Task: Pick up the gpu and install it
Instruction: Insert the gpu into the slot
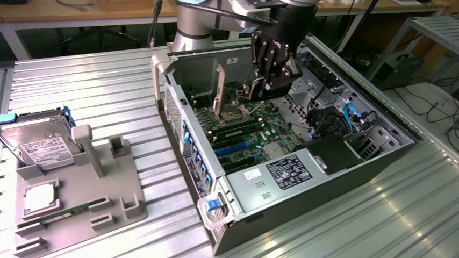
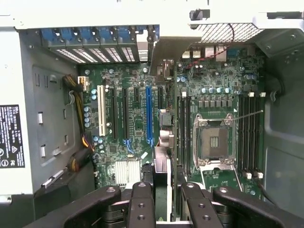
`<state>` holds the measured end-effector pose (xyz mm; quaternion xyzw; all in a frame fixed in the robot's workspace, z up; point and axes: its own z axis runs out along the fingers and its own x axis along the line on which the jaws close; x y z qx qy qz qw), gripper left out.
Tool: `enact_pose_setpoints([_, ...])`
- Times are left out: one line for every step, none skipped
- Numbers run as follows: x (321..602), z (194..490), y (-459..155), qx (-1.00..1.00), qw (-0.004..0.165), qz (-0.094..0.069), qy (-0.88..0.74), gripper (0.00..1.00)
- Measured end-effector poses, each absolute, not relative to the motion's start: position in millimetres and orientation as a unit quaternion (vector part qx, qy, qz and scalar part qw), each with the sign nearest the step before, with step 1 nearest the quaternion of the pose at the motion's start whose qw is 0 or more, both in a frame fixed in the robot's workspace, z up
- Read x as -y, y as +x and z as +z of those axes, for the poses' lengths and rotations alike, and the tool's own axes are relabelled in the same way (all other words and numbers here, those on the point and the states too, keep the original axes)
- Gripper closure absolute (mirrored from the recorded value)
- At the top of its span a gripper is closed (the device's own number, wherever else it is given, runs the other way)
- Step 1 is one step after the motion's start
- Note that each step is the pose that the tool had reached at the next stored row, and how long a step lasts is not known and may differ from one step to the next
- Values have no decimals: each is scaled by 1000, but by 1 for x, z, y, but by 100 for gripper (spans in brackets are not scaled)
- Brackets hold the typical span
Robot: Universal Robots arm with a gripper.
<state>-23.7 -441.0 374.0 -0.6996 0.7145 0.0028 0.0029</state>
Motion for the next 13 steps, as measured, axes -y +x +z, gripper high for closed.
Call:
enact_pose_setpoints([441, 372, -24, -714, 3, 3, -700, 73])
enact_pose_setpoints([441, 372, -24, -714, 3, 2, -700, 73])
enact_pose_setpoints([442, 372, -24, -714, 2, 2, -700, 73])
enact_pose_setpoints([442, 371, -24, -715, 2, 2, -700, 73])
enact_pose_setpoints([443, 371, -24, -715, 1, 1, -700, 73])
enact_pose_setpoints([443, 371, -25, -715, 0, 0, -700, 73])
enact_pose_setpoints([443, 370, -25, -715, 0, -1, -700, 73])
enact_pose_setpoints([443, 368, -26, -715, -1, -1, -700, 73])
enact_pose_setpoints([443, 366, -27, -715, -1, -1, -700, 73])
enact_pose_setpoints([443, 365, -28, -715, -1, -1, -700, 73])
enact_pose_setpoints([443, 363, -29, -715, -1, -1, -700, 73])
enact_pose_setpoints([443, 360, -30, -715, -1, -1, -700, 73])
enact_pose_setpoints([443, 359, -31, -715, -1, 0, -700, 73])
